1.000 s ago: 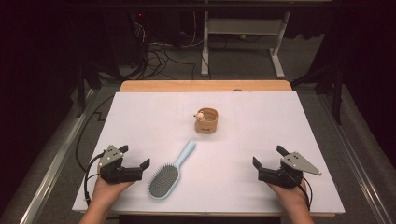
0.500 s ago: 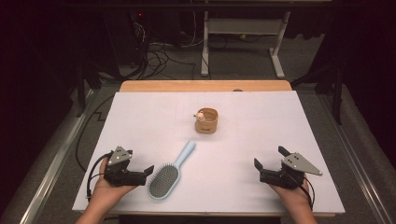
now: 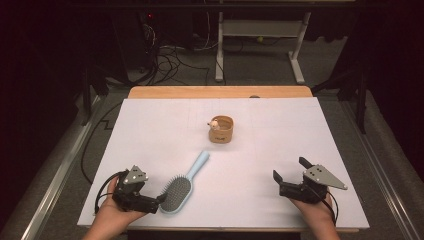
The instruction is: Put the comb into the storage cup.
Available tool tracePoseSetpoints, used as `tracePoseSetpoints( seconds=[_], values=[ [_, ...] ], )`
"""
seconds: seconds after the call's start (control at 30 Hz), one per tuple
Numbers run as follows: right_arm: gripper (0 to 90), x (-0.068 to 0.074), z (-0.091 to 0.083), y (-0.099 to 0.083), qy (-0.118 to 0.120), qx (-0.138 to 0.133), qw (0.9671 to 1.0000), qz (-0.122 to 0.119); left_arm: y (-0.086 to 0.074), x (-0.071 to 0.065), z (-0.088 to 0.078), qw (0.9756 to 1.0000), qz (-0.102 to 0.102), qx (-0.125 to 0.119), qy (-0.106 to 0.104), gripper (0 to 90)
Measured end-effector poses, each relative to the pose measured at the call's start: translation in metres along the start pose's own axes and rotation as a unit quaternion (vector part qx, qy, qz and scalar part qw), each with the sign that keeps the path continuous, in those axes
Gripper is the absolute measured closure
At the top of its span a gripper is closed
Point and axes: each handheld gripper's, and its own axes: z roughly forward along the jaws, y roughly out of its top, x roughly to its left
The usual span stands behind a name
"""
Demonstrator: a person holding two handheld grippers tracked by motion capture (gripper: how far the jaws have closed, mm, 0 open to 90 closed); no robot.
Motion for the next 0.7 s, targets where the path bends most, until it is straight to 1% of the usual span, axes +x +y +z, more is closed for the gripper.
tracePoseSetpoints(
  seconds=[0.03, 0.13, 0.2, 0.27, 0.3, 0.43, 0.57, 0.7],
  values=[
    [3.4, 0.000, 0.000, 0.000, 0.000, 0.000, 1.0000, -0.001, -0.001, -0.001, -0.001, 1.0000, -0.001, 0.004, -0.006, 0.5],
    [3.4, 0.000, 0.000, 0.000, 0.000, 0.000, 1.0000, -0.002, -0.004, -0.005, -0.004, 0.9998, 0.002, 0.015, -0.013, 0.5],
    [3.4, 0.001, 0.000, 0.000, 0.000, 0.000, 1.0000, -0.002, -0.005, -0.008, -0.005, 0.9996, 0.004, 0.023, -0.015, 0.5],
    [3.4, 0.001, 0.001, 0.000, 0.000, 0.000, 1.0000, -0.002, -0.006, -0.011, -0.004, 0.9994, 0.007, 0.030, -0.017, 0.5],
    [3.4, 0.001, 0.000, 0.000, 0.000, 0.000, 1.0000, -0.002, -0.006, -0.013, -0.004, 0.9991, 0.007, 0.034, -0.022, 0.5],
    [3.4, 0.000, 0.000, 0.000, -0.001, 0.000, 1.0000, -0.003, -0.004, -0.021, 0.000, 0.9985, 0.010, 0.045, -0.029, 0.5],
    [3.4, 0.000, 0.000, 0.000, -0.002, 0.000, 1.0000, -0.002, -0.001, -0.029, 0.006, 0.9983, 0.013, 0.052, -0.025, 0.5],
    [3.4, 0.000, 0.000, 0.000, -0.002, 0.000, 1.0000, -0.003, 0.005, -0.034, 0.014, 0.9977, 0.015, 0.060, -0.025, 0.5]
  ],
)
